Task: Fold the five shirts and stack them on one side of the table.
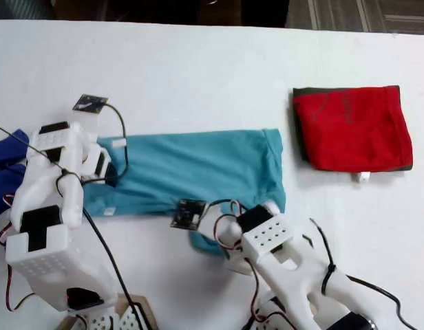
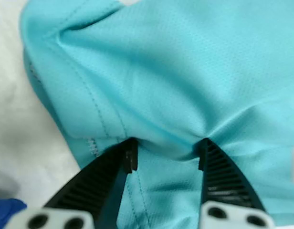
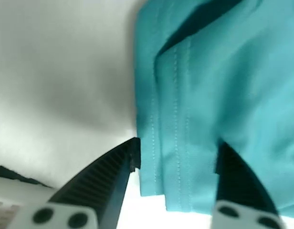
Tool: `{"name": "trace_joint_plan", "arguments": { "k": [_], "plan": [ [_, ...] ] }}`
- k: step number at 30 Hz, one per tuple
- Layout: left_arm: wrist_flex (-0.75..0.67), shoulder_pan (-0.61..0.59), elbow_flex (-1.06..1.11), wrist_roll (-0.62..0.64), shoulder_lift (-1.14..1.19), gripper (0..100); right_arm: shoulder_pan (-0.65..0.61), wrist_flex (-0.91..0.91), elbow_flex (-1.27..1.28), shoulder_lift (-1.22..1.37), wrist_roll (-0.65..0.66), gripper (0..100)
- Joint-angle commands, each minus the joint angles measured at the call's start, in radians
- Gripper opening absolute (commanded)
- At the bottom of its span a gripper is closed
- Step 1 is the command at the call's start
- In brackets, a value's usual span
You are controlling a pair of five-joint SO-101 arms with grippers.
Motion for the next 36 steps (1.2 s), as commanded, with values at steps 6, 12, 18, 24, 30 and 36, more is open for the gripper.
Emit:
{"name": "trace_joint_plan", "arguments": {
  "k": [6,12,18,24,30,36],
  "plan": [
    [-0.015,0.008,0.007,-0.009,0.005,23,0.008,-0.053,0.068,-0.021,0.009,29.0],
    [-0.014,0.008,0.008,-0.008,0.005,23,0.008,-0.093,0.084,0.008,0.011,25.5],
    [-0.014,0.008,0.01,-0.008,0.005,23,0.064,-0.102,-0.032,0.263,0.011,25.7],
    [-0.011,0.005,0.01,-0.008,0.005,23,0.081,-0.071,-0.104,0.381,0.011,20.7],
    [-0.011,0.005,0.01,-0.008,0.005,23,0.09,-0.067,-0.12,0.381,0.005,1.2],
    [-0.012,0.005,0.008,-0.008,0.005,23,0.091,0.074,-0.269,0.381,0.009,1.9]
  ]
}}
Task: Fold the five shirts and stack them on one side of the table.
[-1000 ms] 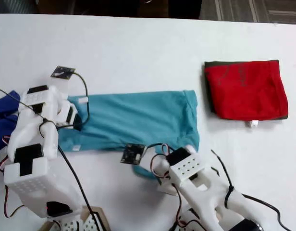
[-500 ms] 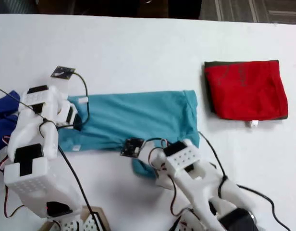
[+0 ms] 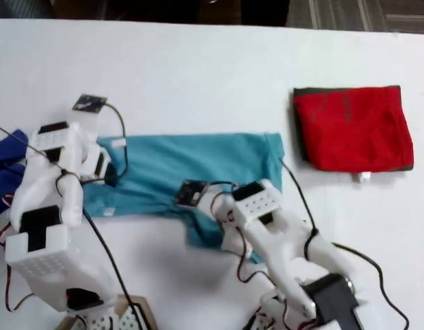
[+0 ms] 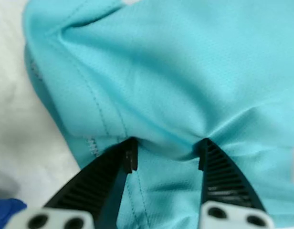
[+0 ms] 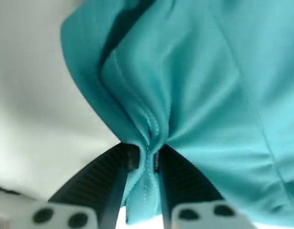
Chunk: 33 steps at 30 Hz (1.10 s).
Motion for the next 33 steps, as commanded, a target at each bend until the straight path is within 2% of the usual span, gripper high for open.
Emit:
{"name": "trace_joint_plan", "arguments": {
  "k": [1,5,8,11,20,28,30,33],
  "plan": [
    [-0.012,0.005,0.008,-0.008,0.005,23,0.008,0.124,-0.112,0.018,0.009,1.9],
    [-0.012,0.005,0.008,-0.008,0.005,23,0.11,0.216,-0.295,0.018,0.023,2.0],
    [-0.012,0.005,0.008,-0.008,0.005,23,0.219,0.246,-0.433,0.028,0.11,2.2],
    [-0.012,0.005,0.008,-0.008,0.005,23,0.285,0.243,-0.557,0.03,0.143,2.3],
    [-0.012,0.005,0.01,-0.008,0.005,23,0.252,0.044,-0.697,0.213,0.137,2.1],
    [-0.012,0.005,0.01,-0.008,0.005,23,0.226,0.012,-0.845,0.404,0.133,2.6],
    [-0.012,0.005,0.01,-0.008,0.005,23,0.229,0.012,-0.879,0.432,0.078,6.7],
    [-0.012,0.005,0.01,-0.008,0.005,23,0.231,0.008,-0.922,0.455,-0.029,18.9]
  ]
}}
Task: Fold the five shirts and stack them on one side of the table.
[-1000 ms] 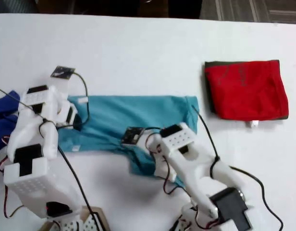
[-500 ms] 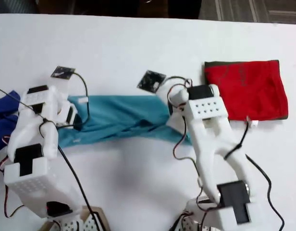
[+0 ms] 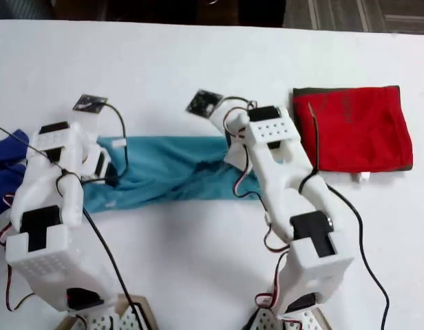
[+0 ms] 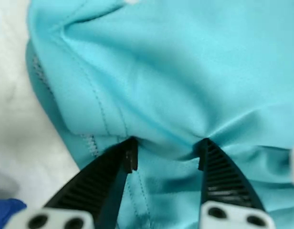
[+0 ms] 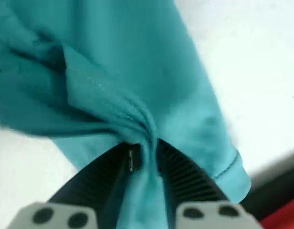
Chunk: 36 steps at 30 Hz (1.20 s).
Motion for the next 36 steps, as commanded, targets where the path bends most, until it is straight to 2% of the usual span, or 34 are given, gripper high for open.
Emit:
{"name": "trace_joint_plan", "arguments": {
  "k": [1,6,9,10,13,15,18,25,27,32,36],
  "plan": [
    [-0.012,0.005,0.01,-0.008,0.005,23,-0.002,-0.019,-0.087,0.01,-0.11,22.4],
    [-0.012,0.005,0.01,-0.008,0.005,23,0.019,-0.018,-0.16,0.007,-0.299,24.0],
    [-0.012,0.005,0.01,-0.008,0.005,23,0.058,0.03,-0.189,0.007,-0.351,22.7],
    [-0.012,0.005,0.012,-0.008,0.005,23,0.065,0.061,-0.19,0.007,-0.345,19.2],
    [-0.012,0.005,0.012,-0.008,0.005,23,0.068,0.154,-0.189,0.007,-0.316,0.0],
    [-0.012,0.005,0.012,-0.008,0.005,23,0.07,0.213,-0.18,0.007,-0.292,4.6],
    [-0.012,0.005,0.012,-0.008,0.005,23,0.082,0.213,-0.132,0.012,-0.249,2.4],
    [-0.012,0.005,0.012,-0.008,0.005,23,0.219,-0.036,0.014,0.018,-0.242,1.9],
    [-0.012,0.005,0.012,-0.009,0.005,23,0.257,-0.054,0.043,0.018,-0.241,1.9],
    [-0.012,0.005,0.012,-0.009,0.005,23,0.246,0.051,0.081,-0.007,-0.203,1.9],
    [-0.012,0.008,0.004,-0.011,0.002,23,0.203,0.124,0.084,-0.139,-0.203,1.9]
  ]
}}
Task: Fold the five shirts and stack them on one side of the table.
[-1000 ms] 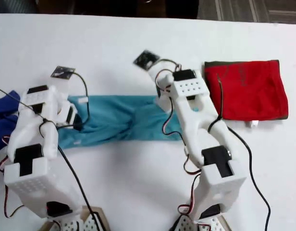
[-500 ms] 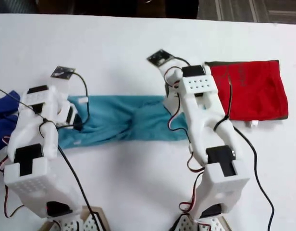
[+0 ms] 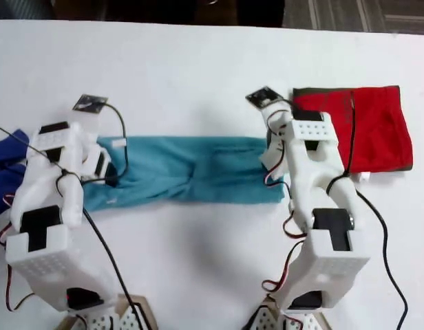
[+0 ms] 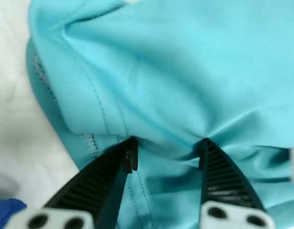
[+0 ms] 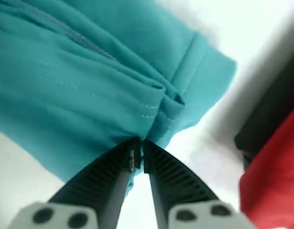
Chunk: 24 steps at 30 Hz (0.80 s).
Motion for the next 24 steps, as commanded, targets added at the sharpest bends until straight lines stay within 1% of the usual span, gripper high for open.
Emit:
{"name": "trace_joint_plan", "arguments": {
  "k": [1,3,6,10,12,14,17,20,22,24],
  "plan": [
    [-0.012,0.008,0.004,-0.011,-0.003,23,-0.039,0.059,-0.003,-0.194,0.011,1.9],
    [0.006,0.008,-0.012,-0.006,-0.012,23,-0.058,0.081,-0.002,-0.325,-0.002,1.9],
    [0.13,0.009,-0.081,0.041,-0.066,23,-0.064,0.107,0.002,-0.493,-0.064,2.2],
    [0.313,0.0,-0.231,0.071,-0.169,23,-0.045,0.13,0.086,-0.599,-0.072,2.5],
    [0.367,-0.04,-0.291,0.071,-0.199,23,-0.021,0.13,0.166,-0.622,-0.072,2.6],
    [0.37,-0.098,-0.32,0.069,-0.193,23,0.018,0.124,0.241,-0.636,-0.071,2.6],
    [0.333,-0.173,-0.318,0.064,-0.135,24,0.077,0.077,0.348,-0.674,-0.057,2.6],
    [0.322,-0.19,-0.326,0.072,-0.034,28,0.113,0.042,0.445,-0.742,-0.008,2.6],
    [0.321,-0.189,-0.34,0.075,0.031,28,0.133,0.038,0.496,-0.799,0.006,2.6],
    [0.322,-0.192,-0.372,0.106,0.087,28,0.151,0.038,0.539,-0.86,0.008,2.5]
  ]
}}
